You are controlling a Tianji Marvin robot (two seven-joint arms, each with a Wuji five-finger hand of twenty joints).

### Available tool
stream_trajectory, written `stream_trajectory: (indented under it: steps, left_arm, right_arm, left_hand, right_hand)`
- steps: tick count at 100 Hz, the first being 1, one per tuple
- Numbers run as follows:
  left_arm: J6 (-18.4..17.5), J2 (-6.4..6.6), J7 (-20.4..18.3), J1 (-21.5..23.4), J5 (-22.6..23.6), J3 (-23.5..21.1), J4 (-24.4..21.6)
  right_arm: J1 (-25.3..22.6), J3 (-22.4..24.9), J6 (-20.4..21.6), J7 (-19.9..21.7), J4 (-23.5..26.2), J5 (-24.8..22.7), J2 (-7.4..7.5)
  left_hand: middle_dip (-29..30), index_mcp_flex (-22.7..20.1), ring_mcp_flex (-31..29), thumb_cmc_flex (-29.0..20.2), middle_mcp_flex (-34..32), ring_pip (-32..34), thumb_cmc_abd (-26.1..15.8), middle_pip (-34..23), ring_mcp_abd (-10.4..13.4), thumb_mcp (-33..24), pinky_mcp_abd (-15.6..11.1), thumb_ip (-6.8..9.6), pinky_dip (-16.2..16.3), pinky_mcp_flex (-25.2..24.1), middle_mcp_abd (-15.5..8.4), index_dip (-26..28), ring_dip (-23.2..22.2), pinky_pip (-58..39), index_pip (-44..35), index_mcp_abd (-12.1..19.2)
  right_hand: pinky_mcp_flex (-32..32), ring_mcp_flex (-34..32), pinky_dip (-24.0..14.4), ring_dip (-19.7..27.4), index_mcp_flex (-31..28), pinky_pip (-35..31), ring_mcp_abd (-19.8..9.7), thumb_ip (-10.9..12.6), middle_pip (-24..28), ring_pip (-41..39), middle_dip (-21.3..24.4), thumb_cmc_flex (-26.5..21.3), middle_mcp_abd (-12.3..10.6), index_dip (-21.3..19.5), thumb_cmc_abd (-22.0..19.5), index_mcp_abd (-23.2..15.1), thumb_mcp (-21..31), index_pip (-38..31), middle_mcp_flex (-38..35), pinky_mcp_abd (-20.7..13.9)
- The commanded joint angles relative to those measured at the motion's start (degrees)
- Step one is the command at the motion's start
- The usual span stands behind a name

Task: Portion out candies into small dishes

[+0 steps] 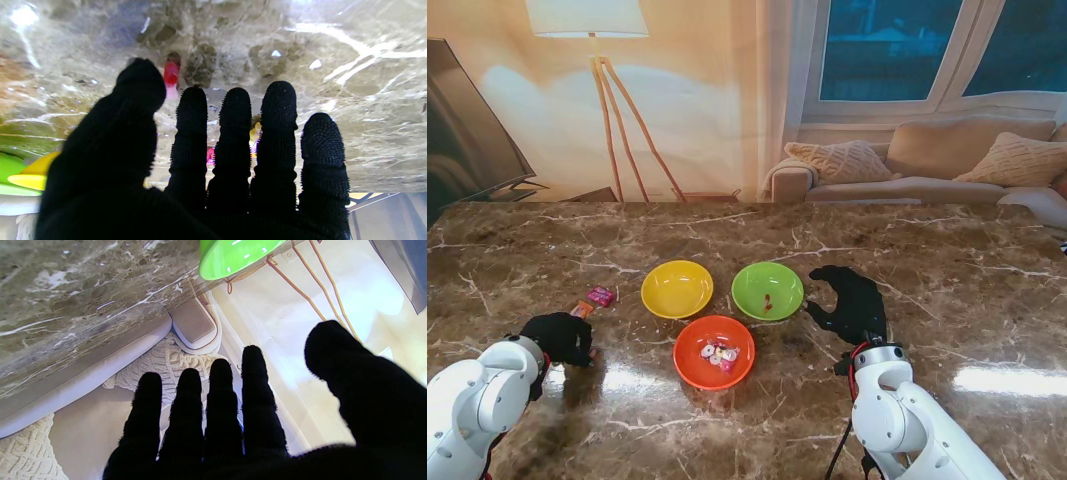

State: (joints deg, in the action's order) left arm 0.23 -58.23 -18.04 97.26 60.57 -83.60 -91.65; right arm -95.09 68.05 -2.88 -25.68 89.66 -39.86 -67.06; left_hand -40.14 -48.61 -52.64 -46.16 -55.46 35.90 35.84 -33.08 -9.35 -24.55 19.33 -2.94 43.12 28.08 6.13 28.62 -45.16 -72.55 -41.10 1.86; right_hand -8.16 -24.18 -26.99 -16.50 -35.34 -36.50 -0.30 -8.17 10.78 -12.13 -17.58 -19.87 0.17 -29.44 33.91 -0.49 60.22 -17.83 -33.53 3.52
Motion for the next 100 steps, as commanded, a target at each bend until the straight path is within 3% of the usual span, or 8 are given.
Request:
stream_trajectory:
  steps: [1,18,30,43,58,79,92,100]
  left_arm:
    - [-0.2,-0.02,-0.3,-0.1,-0.2,0.7,1.1]
    - [-0.4,0.09,-0.5,-1.1,-0.7,1.9,2.4]
    - [-0.7,0.09,0.1,-1.8,-1.2,2.9,3.3]
    - [-1.3,0.07,0.8,-2.5,-2.2,4.0,4.4]
    - [-1.8,0.04,1.3,-3.3,-3.8,5.4,5.5]
    - [-3.5,0.00,2.3,-4.1,-5.4,6.5,6.8]
    - [-4.4,0.12,1.7,-4.1,-5.8,6.4,7.0]
    - [-5.4,0.22,1.6,-4.0,-5.3,6.2,7.3]
  right_arm:
    - [-0.4,-0.1,-0.1,0.8,-0.3,0.4,-0.23]
    - [-0.2,-0.1,-0.2,0.9,-0.4,0.6,-0.23]
    - [-0.2,-0.2,-0.3,1.0,-0.4,0.6,-0.24]
    - [-0.1,-0.2,-0.3,1.0,-0.5,0.9,-0.29]
    - [0.0,-0.3,-0.2,1.1,-0.7,1.5,-0.38]
    - [0.1,-0.4,-0.3,1.1,-0.8,1.6,-0.40]
    - [0.1,-0.4,-0.3,1.2,-0.9,1.8,-0.39]
    - [0.1,-0.3,-0.2,1.3,-0.9,1.8,-0.39]
  left_hand:
    - [-3.4,1.8,-1.3,-2.4,-1.1,1.9,3.0,-1.3,0.4,-1.5,1.2,-1.84,-0.8,0.1,-1.6,-1.7,-1.1,-2.9,0.4,2.3]
    - [-10.7,2.6,-1.1,-6.7,-2.9,2.4,3.3,1.7,0.9,-1.5,1.4,-1.43,-0.8,-0.6,-2.7,-2.3,-1.5,-2.7,-2.5,4.6]
    - [-16.9,3.0,-0.6,-9.5,-5.8,3.6,3.0,7.3,1.0,-2.2,2.5,-0.86,2.6,-3.3,-4.1,-2.6,-2.7,-2.3,-6.2,8.2]
    - [-18.4,1.9,0.2,-10.4,-5.6,3.7,2.2,8.2,0.9,-2.6,2.7,-0.85,3.6,-4.5,-4.8,-1.9,-3.0,-2.6,-7.9,10.8]
    - [-21.0,-1.5,2.1,-11.8,-4.2,3.2,1.0,9.3,0.4,-2.6,2.7,-0.44,5.2,-6.1,-4.8,-5.7,-3.4,-1.9,-10.0,12.7]
    - [-22.9,-3.5,4.2,-12.2,-2.4,2.5,-0.2,9.5,0.1,-3.3,2.6,-0.75,5.4,-8.6,-4.9,-8.8,-3.6,0.2,-11.3,13.5]
    - [-23.1,-1.4,6.7,-12.2,0.1,1.5,-0.3,11.3,-0.1,-4.0,2.0,-0.82,5.3,-10.8,-4.5,-12.0,-4.1,2.2,-8.3,11.5]
    - [-21.6,0.9,9.0,-11.7,4.6,0.7,-0.3,10.0,0.0,-3.4,1.1,-0.85,6.0,-12.1,-4.1,-10.9,-6.1,3.7,-4.3,10.3]
  right_hand:
    - [0.8,0.7,-1.2,-0.9,-0.1,1.5,0.0,2.0,-0.7,-0.3,-0.3,1.9,0.1,0.4,-0.5,-0.7,-0.3,-0.1,-0.5,0.0]
    - [0.8,0.6,-1.4,-1.1,-0.2,1.5,0.0,2.0,-0.5,-0.4,-0.6,1.7,0.1,0.4,-0.6,-0.9,-0.2,-0.2,-0.9,0.1]
    - [0.7,0.6,-1.6,-1.2,-0.2,1.5,-0.1,2.0,-0.4,-0.6,-0.8,1.6,0.1,0.4,-0.6,-0.8,0.0,-0.2,-1.1,0.1]
    - [0.7,0.6,-1.8,-1.3,-0.3,1.5,-0.1,1.9,-0.3,-0.6,-1.0,1.8,0.0,0.4,-0.9,-1.0,0.0,-0.3,-1.4,0.1]
    - [0.7,0.6,-1.9,-1.4,-0.3,1.5,-0.2,2.0,-0.2,-0.7,-1.3,2.1,-0.1,0.4,-1.5,-1.0,0.0,-0.3,-1.6,0.2]
    - [0.6,0.7,-2.2,-1.5,-0.3,1.5,-0.2,2.1,-0.3,-0.8,-1.4,2.1,0.0,0.4,-1.5,-1.1,0.1,-0.3,-1.5,0.2]
    - [0.6,0.7,-2.3,-1.6,-0.4,1.5,-0.1,2.1,-0.3,-0.9,-1.6,2.1,-0.1,0.4,-1.6,-1.1,0.0,-0.4,-1.6,0.4]
    - [0.5,0.7,-2.4,-1.7,-0.5,1.5,-0.1,2.1,-0.3,-0.9,-1.6,2.0,-0.1,0.4,-1.5,-1.2,0.1,-0.4,-1.6,0.4]
